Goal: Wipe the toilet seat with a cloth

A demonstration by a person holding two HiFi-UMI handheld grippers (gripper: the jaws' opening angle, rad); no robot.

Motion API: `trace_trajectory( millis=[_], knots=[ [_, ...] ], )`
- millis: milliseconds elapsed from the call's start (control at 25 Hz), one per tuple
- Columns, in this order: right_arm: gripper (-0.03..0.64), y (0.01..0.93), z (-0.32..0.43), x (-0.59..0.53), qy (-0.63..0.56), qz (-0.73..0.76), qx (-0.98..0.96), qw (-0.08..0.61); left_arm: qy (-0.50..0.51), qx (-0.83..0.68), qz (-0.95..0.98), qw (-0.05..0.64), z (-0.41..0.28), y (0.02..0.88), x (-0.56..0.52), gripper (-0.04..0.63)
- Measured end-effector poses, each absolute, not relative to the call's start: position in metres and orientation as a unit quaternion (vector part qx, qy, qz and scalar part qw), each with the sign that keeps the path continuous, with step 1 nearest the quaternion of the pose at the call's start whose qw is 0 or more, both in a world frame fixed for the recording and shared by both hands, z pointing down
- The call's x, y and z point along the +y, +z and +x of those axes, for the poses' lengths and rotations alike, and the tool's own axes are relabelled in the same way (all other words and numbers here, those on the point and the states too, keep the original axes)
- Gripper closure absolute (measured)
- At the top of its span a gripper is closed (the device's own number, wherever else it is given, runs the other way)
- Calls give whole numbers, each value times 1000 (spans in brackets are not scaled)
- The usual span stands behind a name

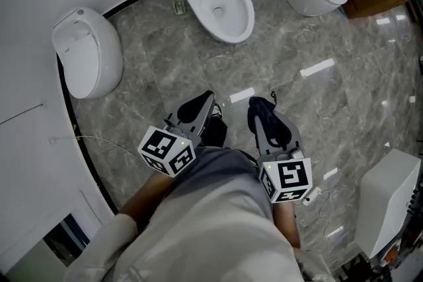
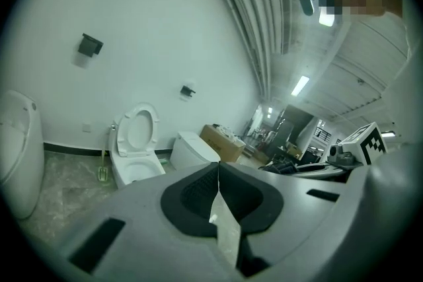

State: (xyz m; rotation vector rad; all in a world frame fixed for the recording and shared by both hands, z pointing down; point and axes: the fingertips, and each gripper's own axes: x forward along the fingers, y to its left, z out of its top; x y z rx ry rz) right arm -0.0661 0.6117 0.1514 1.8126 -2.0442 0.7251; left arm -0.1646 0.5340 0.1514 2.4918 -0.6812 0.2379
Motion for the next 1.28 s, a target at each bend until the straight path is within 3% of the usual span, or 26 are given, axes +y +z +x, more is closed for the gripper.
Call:
trace_trajectory(
  millis=[800,1280],
  knots=[
    [537,146,-26,449,195,620,-738,180,94,-345,899,253,-153,163,407,584],
    [538,150,62,301,191,551,-793,178,74,-450,853,253,-82,159,287,584]
  ],
)
